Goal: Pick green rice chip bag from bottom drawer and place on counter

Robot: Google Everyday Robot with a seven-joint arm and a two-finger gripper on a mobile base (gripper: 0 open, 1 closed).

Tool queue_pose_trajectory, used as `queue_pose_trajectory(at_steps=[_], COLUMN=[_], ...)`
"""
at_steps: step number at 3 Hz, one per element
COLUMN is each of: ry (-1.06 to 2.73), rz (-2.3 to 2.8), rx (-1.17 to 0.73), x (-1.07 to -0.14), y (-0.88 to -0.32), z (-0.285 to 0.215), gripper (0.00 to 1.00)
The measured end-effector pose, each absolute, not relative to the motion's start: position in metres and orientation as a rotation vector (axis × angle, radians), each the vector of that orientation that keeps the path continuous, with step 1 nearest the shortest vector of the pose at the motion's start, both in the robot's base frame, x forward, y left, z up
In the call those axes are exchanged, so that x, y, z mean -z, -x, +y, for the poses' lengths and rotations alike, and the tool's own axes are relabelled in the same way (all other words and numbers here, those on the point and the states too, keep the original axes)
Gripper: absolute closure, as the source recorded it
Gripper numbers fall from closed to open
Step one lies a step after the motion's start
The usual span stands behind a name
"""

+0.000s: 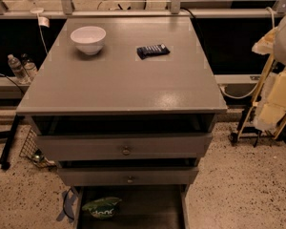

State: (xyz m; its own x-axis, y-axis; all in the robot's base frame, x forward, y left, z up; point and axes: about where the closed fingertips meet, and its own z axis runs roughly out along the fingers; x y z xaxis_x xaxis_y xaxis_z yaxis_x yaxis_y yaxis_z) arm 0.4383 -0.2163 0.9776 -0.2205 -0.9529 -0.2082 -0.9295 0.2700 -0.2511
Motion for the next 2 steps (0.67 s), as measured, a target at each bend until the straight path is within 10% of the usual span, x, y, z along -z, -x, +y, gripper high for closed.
queue_pose_trajectory(at_steps=[2], ry=[1.707], rz=[2.225], rx=[0.087], x=[-0.9724], y=[-0.4386], z=[-0.2155], gripper=[0.0])
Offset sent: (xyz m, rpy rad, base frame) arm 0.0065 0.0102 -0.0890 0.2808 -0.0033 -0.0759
